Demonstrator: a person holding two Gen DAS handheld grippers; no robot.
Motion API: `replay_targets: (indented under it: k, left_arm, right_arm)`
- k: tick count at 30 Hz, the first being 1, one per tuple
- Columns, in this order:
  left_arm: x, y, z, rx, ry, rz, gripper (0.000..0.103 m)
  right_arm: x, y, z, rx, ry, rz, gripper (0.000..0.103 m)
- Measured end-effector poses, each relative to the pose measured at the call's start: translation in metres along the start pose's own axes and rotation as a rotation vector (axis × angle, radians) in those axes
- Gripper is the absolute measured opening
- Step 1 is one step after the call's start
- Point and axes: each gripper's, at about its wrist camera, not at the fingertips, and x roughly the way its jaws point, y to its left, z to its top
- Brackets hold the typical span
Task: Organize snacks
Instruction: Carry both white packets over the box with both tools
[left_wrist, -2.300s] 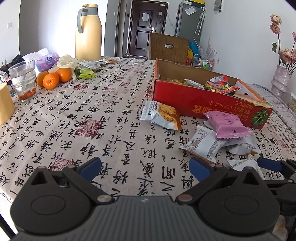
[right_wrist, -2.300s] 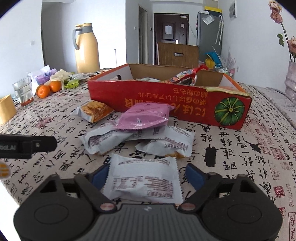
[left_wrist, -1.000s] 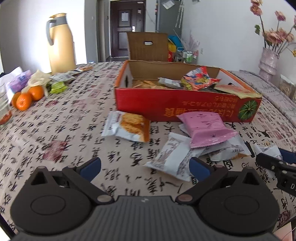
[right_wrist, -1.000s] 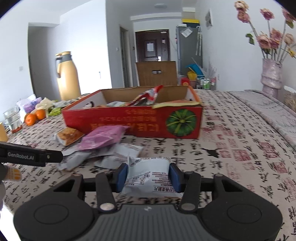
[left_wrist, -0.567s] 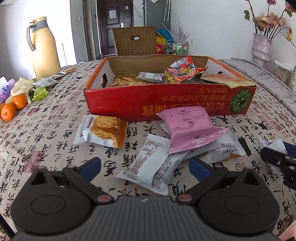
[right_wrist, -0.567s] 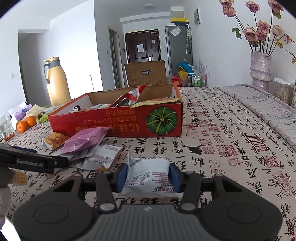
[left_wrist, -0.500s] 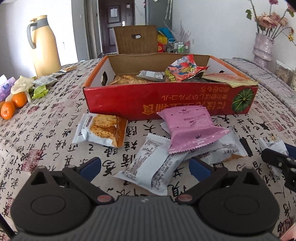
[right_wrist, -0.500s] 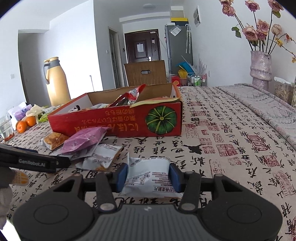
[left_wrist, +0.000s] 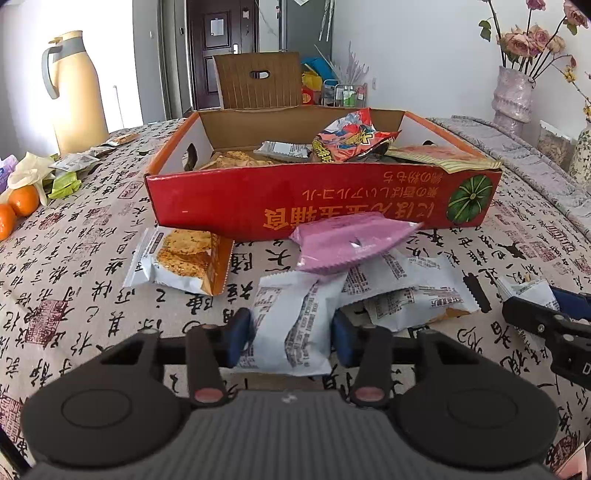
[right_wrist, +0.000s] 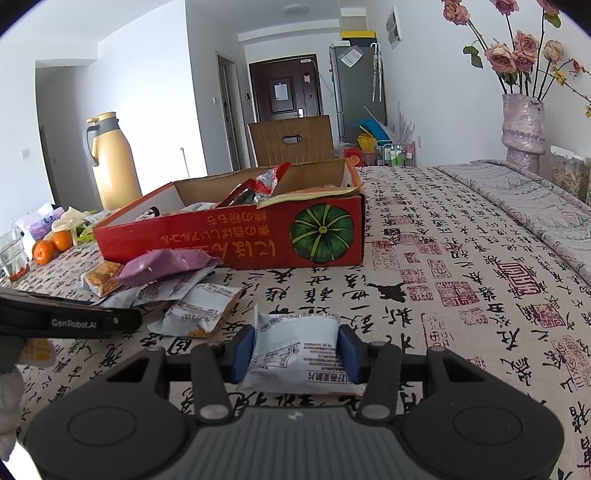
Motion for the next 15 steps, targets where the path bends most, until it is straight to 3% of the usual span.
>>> replay_targets:
  k: [15]
  left_arm:
    - [-0.036,0.016,-0.009,-0.022,-0.077,-0.014,0.04]
  right_arm:
    - [-0.008,0.013,0.006,-0.038,-0.016,-0.007,0.048]
